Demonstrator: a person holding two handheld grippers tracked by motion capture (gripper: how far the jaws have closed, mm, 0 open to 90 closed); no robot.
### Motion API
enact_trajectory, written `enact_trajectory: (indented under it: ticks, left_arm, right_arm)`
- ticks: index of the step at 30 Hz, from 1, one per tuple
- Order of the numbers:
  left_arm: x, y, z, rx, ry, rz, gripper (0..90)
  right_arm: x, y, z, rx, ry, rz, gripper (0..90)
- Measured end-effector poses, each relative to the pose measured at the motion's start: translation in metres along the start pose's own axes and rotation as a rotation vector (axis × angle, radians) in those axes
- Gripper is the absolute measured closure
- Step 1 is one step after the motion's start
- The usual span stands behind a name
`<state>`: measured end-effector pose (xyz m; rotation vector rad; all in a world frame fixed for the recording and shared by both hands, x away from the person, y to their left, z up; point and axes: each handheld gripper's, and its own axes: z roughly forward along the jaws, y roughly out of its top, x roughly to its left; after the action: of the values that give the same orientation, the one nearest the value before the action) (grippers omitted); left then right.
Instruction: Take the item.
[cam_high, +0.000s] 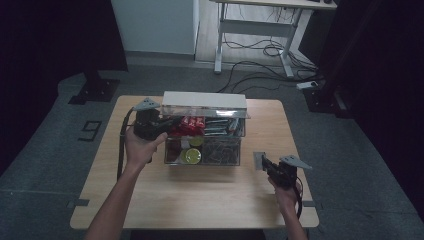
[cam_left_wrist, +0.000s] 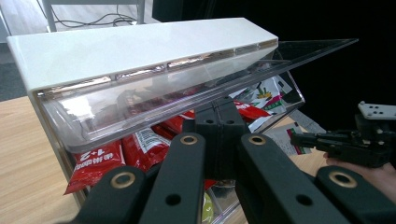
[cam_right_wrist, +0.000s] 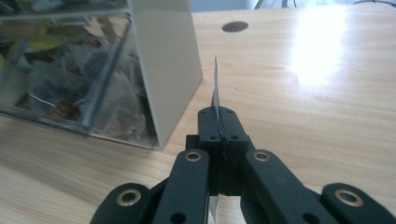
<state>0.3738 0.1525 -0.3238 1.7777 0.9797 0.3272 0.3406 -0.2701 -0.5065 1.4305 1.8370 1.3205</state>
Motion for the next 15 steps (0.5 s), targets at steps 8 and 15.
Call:
enact_trajectory:
  ticks: [8,15]
  left_arm:
    - [0.0,-0.001,0.001,-0.001,-0.003,-0.002,90.0]
    - [-0.001,0.0,0.002,0.004,-0.003,0.001,90.0]
  right_arm:
    - [-0.014,-0.008,0.005,0.018,-0.03,0.03,89.0]
    - [-0.02,-0.009,0.005,0.018,-0.049,0.037,88.9]
